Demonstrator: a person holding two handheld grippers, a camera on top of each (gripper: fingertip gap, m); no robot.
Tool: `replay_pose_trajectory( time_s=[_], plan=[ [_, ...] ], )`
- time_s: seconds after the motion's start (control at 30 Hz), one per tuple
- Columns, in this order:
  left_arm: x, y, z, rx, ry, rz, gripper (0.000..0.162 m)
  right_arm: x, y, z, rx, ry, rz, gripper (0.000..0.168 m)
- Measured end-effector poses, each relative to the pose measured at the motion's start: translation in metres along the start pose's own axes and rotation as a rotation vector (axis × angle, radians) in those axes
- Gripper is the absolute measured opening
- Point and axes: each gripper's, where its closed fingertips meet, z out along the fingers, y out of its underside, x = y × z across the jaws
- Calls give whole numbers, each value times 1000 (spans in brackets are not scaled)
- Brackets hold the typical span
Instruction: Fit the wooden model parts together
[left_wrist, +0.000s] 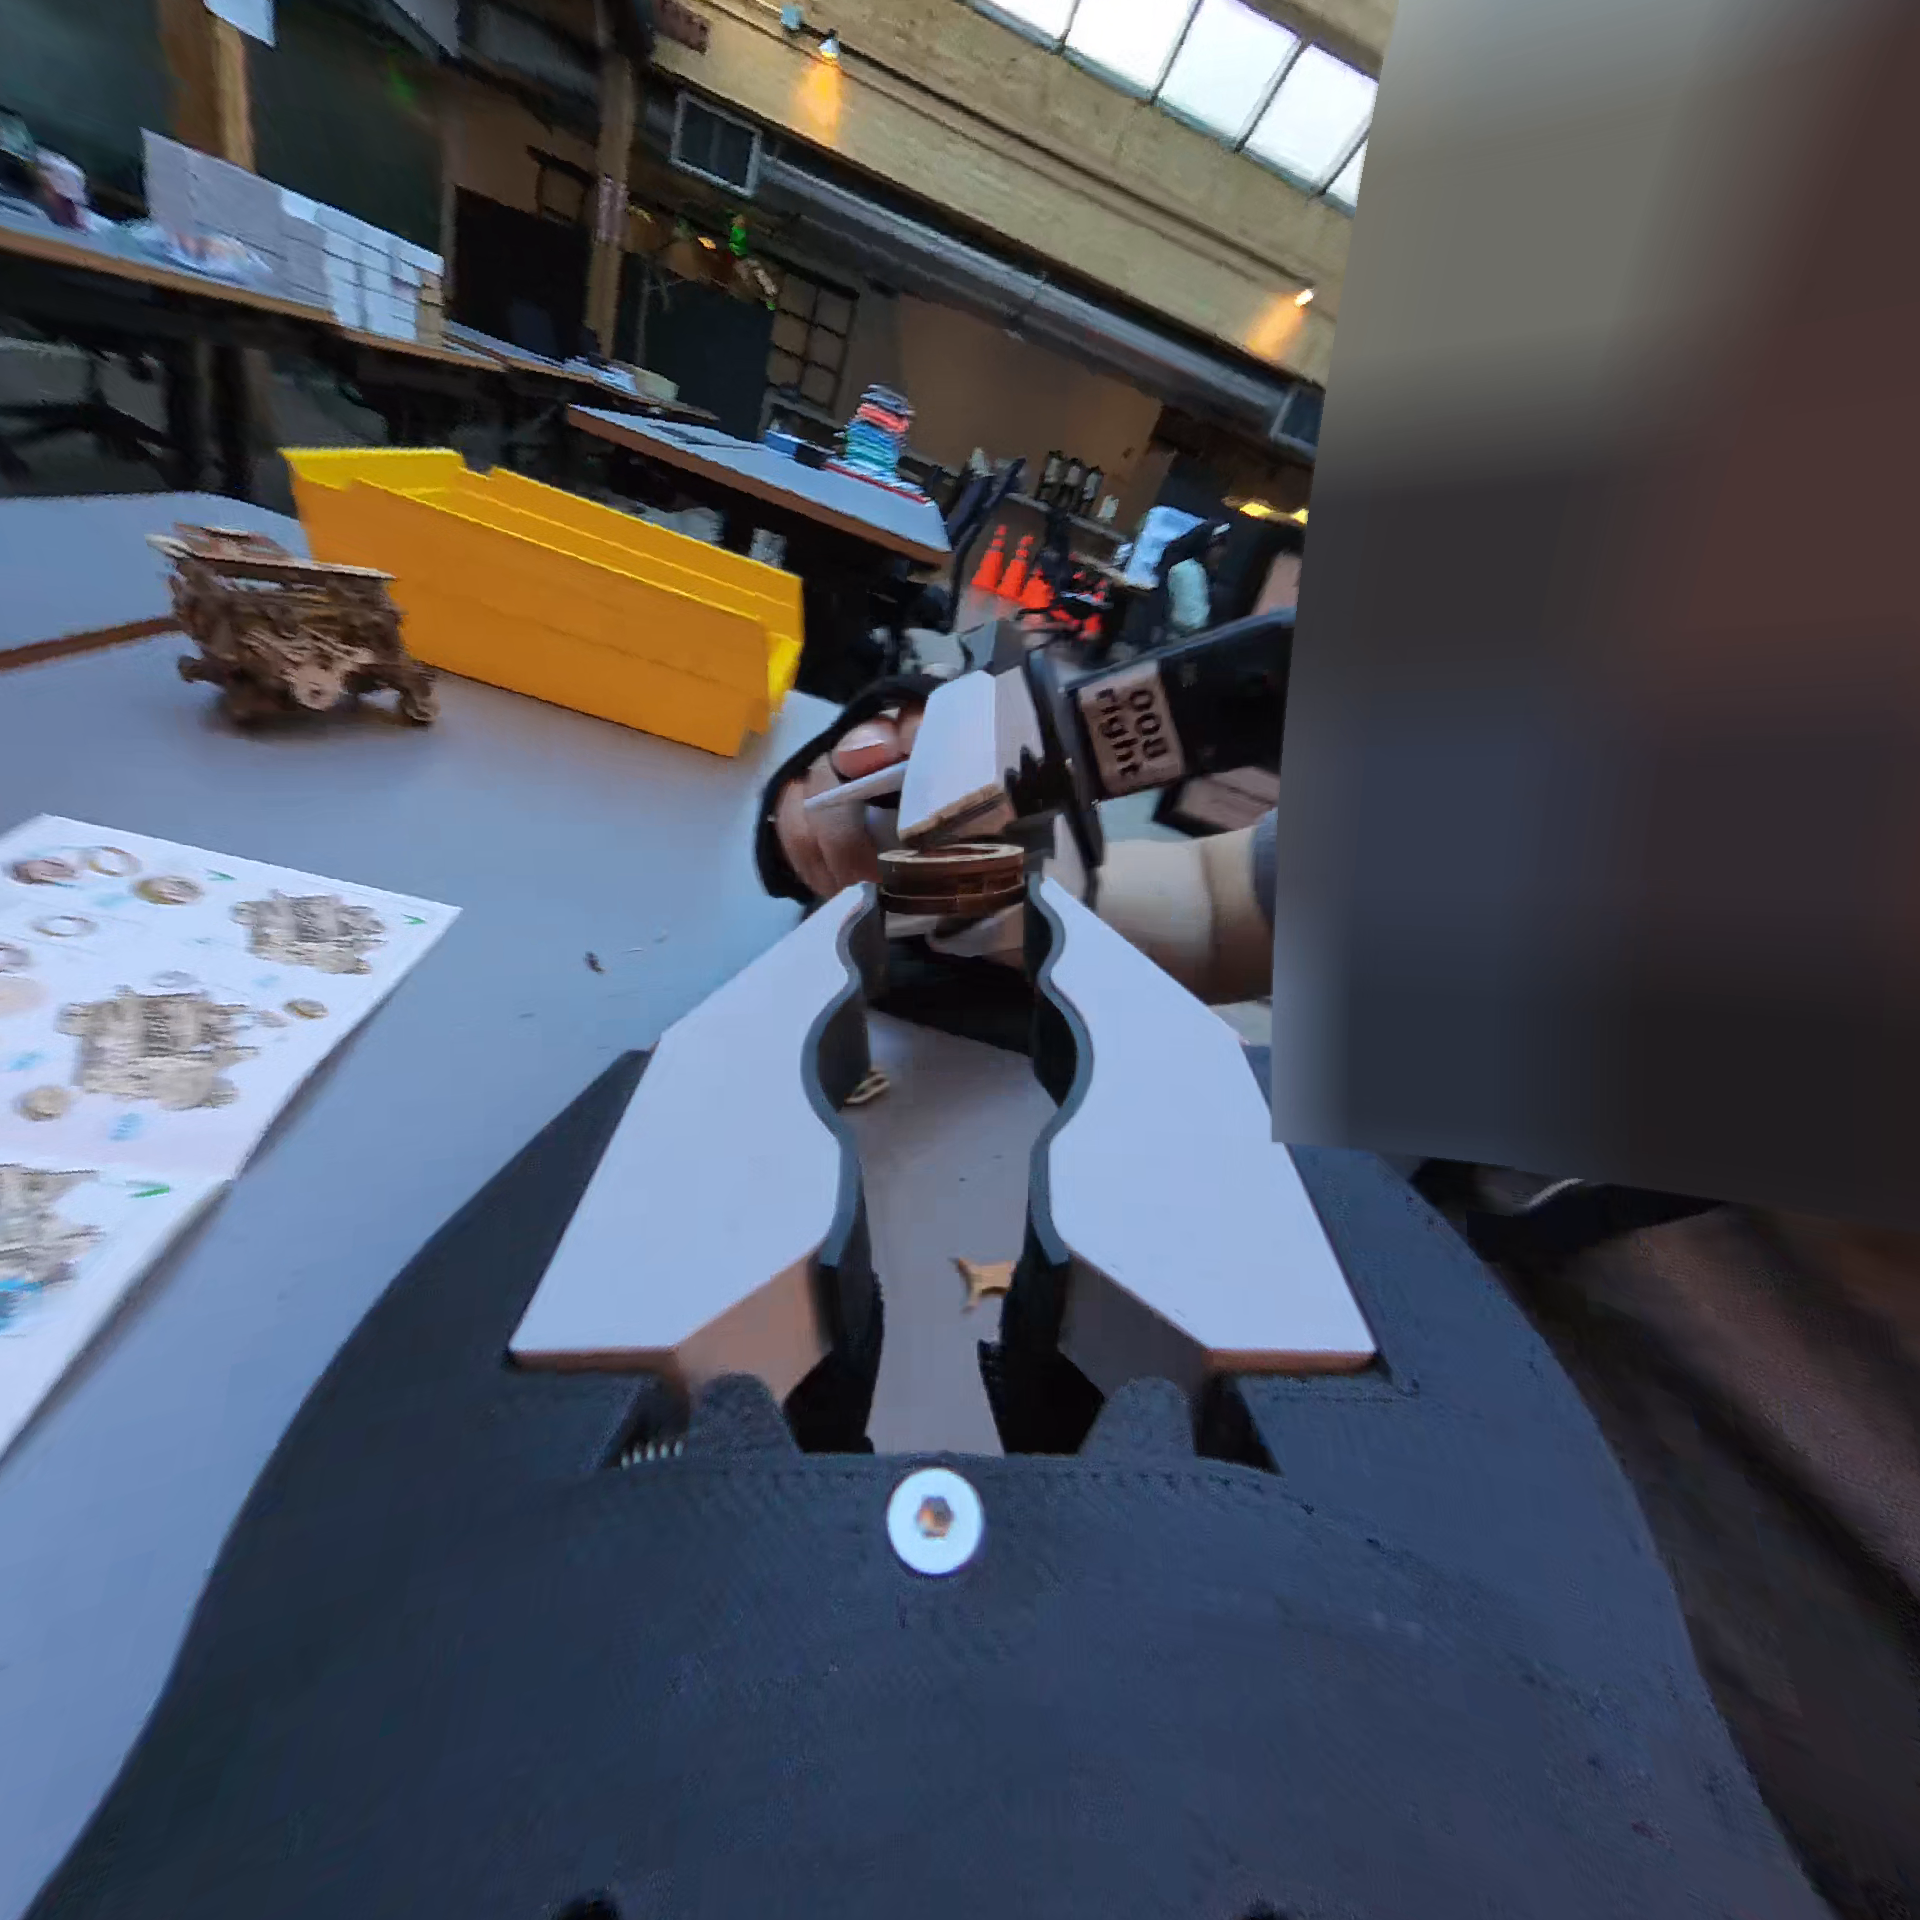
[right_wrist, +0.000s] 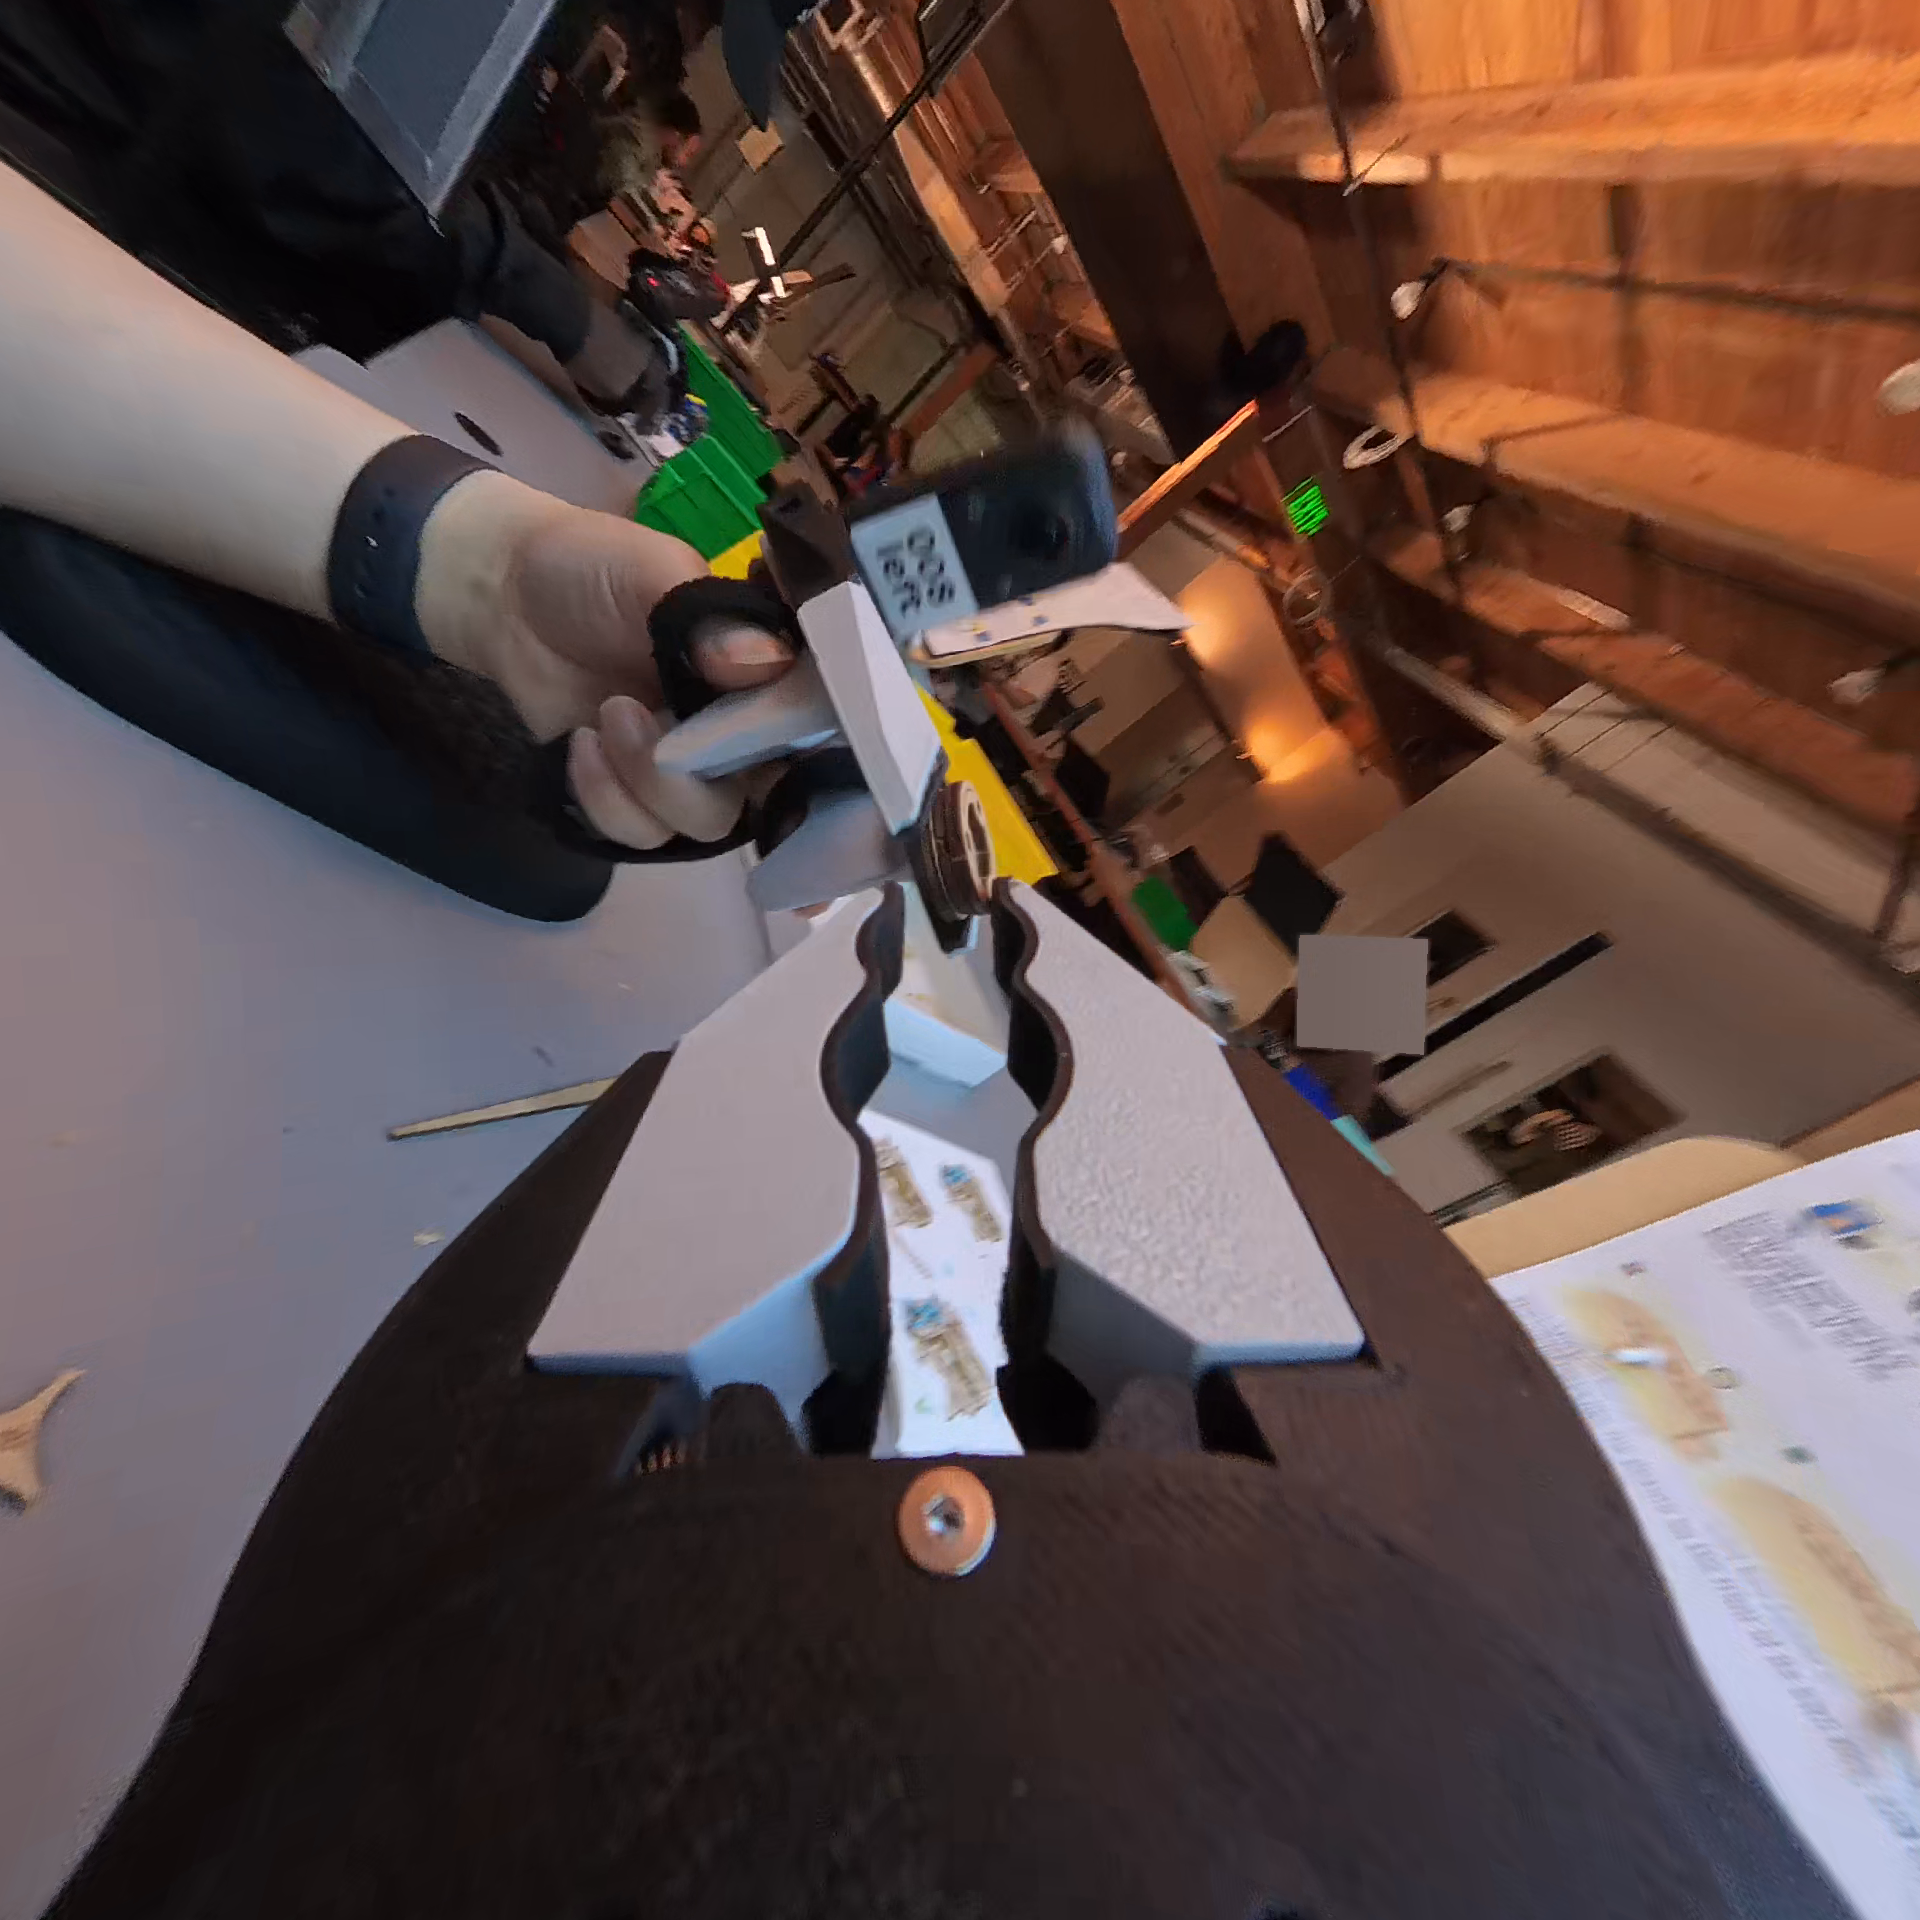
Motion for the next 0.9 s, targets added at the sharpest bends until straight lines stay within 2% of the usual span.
replay_pose_trajectory(
  time_s=[0.07,0.1,0.13,0.2,0.23,0.27,0.33,0.53,0.73,0.8,0.9],
  plan=[
    [-27,7,-6,-80,-223,168,24,2,32,-1,-144,-62,169,9],
    [-44,11,-12,-144,-357,266,25,7,58,-2,-271,-61,278,14],
    [-61,15,-20,-209,-490,360,25,21,89,-7,-421,18,373,20],
    [-86,21,-34,-321,-692,475,25,45,163,-43,-842,235,519,23],
    [-95,27,-38,-373,-752,502,25,46,189,-65,-1017,296,567,23],
    [-99,34,-37,-418,-766,510,25,41,203,-77,-1108,307,609,23],
    [-102,46,-32,-466,-772,502,25,30,218,-90,-1196,296,625,23],
    [-97,57,-17,-504,-739,538,25,35,210,-84,-1192,309,523,26],
    [-94,58,-14,-494,-713,539,25,26,207,-79,-1183,264,530,36],
    [-94,57,-13,-492,-714,559,25,13,199,-64,-1060,167,687,45],
    [-91,53,-11,-481,-713,617,25,-3,129,-23,-593,-110,1176,54]
  ],
)
